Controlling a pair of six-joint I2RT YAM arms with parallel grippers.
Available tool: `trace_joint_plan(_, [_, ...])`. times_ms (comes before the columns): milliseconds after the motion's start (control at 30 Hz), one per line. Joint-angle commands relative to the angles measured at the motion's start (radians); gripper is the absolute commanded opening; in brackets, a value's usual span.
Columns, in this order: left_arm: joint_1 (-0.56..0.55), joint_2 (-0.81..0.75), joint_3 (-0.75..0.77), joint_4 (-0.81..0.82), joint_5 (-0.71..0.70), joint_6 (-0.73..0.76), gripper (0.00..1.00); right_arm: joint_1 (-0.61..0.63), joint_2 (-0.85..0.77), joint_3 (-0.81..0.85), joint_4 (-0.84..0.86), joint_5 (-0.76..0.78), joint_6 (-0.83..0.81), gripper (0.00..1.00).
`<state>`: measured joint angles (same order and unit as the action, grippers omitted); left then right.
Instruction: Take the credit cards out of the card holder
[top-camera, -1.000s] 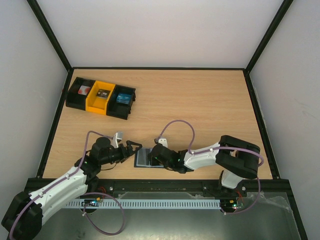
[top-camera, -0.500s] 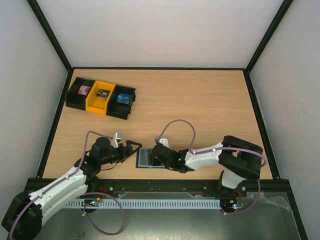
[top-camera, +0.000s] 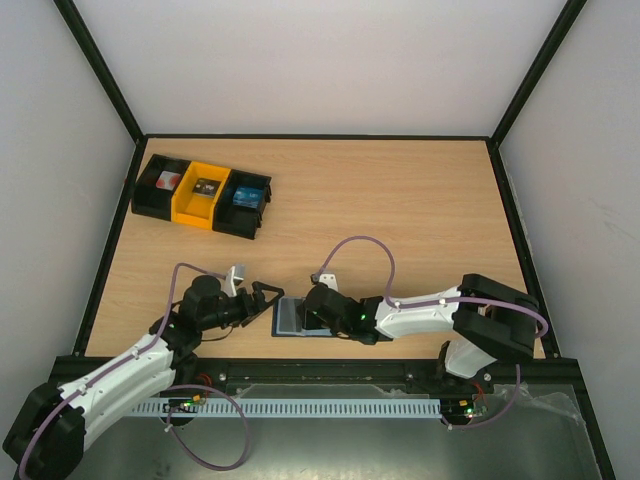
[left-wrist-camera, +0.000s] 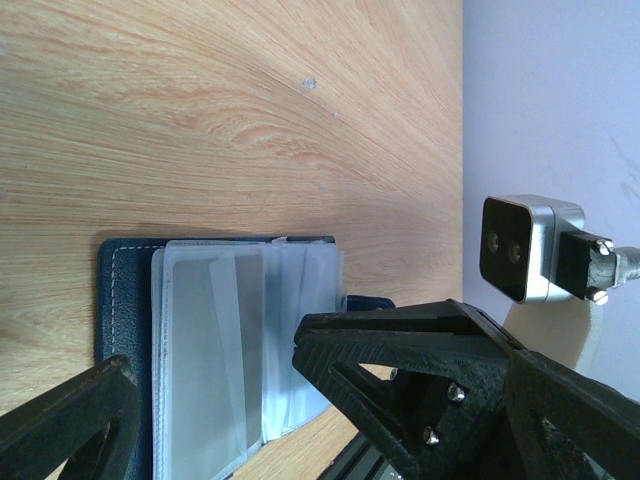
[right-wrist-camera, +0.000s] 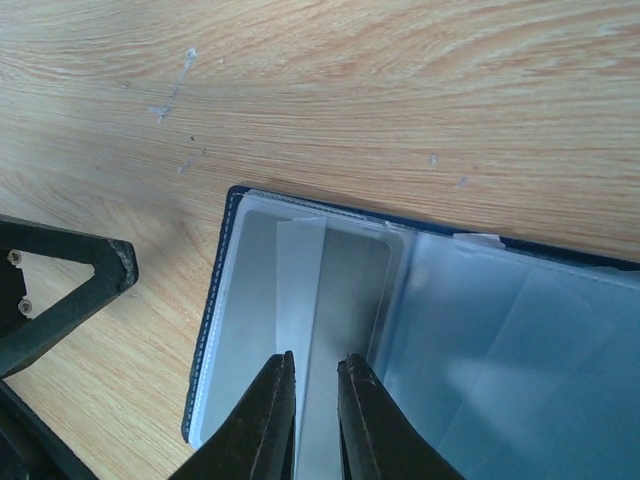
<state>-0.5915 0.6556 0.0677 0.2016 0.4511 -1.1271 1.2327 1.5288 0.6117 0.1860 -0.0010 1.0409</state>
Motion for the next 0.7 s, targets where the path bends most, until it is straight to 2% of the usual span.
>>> trace_joint_plan(0, [-0.011, 0.015, -0.016, 0.037, 0.018, 0.003, 1.0, 0.004, 0.029, 0.017, -0.026, 0.019, 0.014, 0.14])
trace_joint_plan(367, [-0.022, 0.03, -0.022, 0.068, 0.016, -0.002, 1.0, 0.005, 0.089, 0.007, -0.045, 0.045, 0.025, 0.13])
trace_joint_plan(500, [-0.024, 0.046, -0.029, 0.098, 0.03, -0.02, 1.0, 0.005, 0.092, -0.01, -0.059, 0.08, 0.041, 0.06])
trace_joint_plan(600, [-0.029, 0.058, -0.049, 0.195, 0.064, -0.068, 1.0, 0.007, 0.088, -0.034, -0.034, 0.083, 0.059, 0.03])
trace_joint_plan(667, [-0.035, 0.06, -0.041, 0.187, 0.056, -0.067, 1.0, 0.007, 0.09, -0.042, -0.026, 0.085, 0.06, 0.02])
